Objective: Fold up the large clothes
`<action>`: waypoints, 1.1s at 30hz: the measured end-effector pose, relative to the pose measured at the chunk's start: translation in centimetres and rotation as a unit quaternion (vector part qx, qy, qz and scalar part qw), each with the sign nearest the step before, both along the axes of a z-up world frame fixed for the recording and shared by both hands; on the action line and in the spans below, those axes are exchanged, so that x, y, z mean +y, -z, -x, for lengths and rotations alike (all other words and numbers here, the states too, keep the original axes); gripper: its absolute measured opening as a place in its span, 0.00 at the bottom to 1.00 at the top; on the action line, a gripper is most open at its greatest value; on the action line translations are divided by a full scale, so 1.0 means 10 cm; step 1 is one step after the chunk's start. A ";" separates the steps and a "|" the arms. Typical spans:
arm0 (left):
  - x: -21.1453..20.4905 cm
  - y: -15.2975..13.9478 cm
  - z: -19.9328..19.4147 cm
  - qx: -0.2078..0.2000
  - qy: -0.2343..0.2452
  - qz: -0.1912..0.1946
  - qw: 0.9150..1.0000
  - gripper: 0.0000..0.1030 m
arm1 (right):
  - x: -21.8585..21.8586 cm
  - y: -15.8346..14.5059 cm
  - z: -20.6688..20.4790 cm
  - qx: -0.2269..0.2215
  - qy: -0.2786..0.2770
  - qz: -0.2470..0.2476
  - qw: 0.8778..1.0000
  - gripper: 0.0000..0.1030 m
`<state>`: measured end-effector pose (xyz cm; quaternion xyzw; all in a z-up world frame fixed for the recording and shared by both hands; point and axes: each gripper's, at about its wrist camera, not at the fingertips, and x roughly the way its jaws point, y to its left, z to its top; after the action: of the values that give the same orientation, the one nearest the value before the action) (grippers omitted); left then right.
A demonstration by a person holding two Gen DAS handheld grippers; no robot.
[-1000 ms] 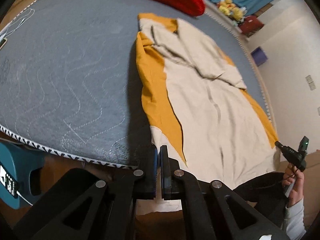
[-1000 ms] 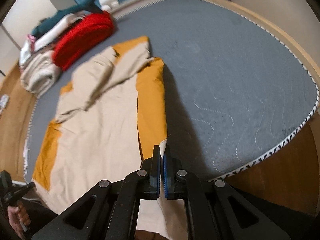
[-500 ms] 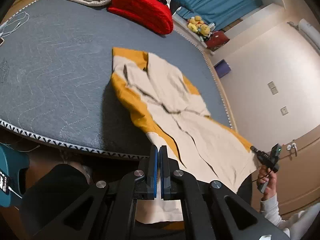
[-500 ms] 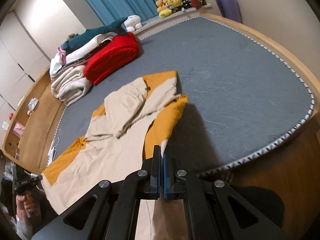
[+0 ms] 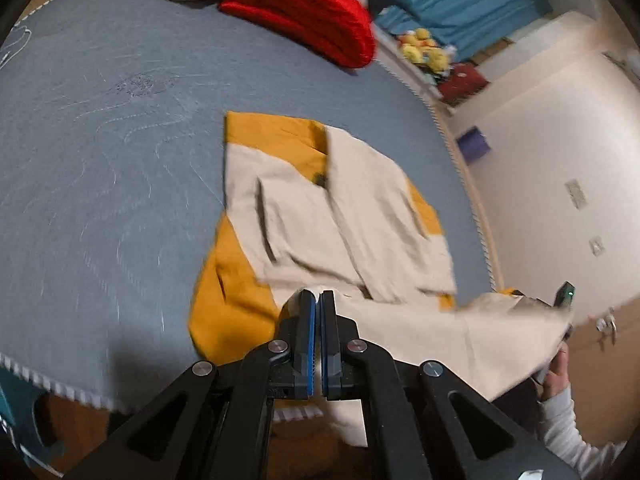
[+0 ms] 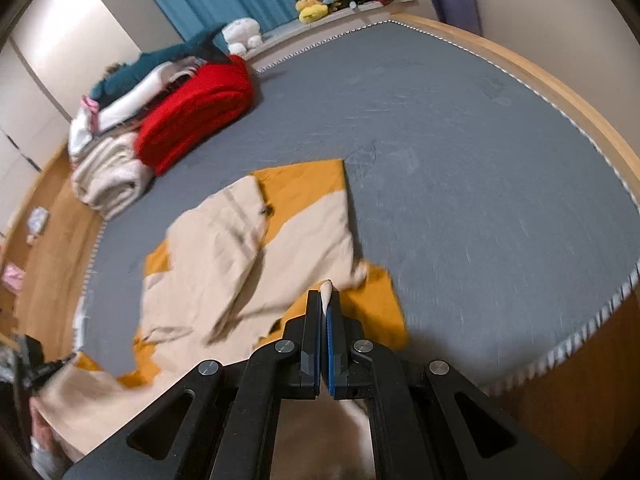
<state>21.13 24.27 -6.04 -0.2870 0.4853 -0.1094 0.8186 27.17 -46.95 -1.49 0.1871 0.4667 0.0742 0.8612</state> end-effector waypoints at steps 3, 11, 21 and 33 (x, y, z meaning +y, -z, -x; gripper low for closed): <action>0.19 0.33 -0.37 0.017 -0.032 0.002 0.999 0.00 | 0.04 0.28 -0.59 0.021 0.012 -0.011 1.000 0.02; 0.16 0.69 -0.79 0.069 -0.035 -0.031 0.997 0.00 | 0.26 1.06 -1.45 0.086 0.016 -0.001 0.996 0.02; 0.32 0.69 -0.76 0.073 -0.053 -0.002 0.996 0.05 | 0.28 1.24 -1.64 0.091 0.025 0.008 0.996 0.11; 0.37 0.57 -0.41 0.063 -0.077 -0.006 0.995 0.21 | 0.19 1.10 -1.22 0.074 0.017 0.031 0.997 0.16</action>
<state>25.28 27.99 -11.76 -0.3244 0.5132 -0.0246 0.7942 39.38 -45.05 -12.44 0.1734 0.5276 0.0309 0.8310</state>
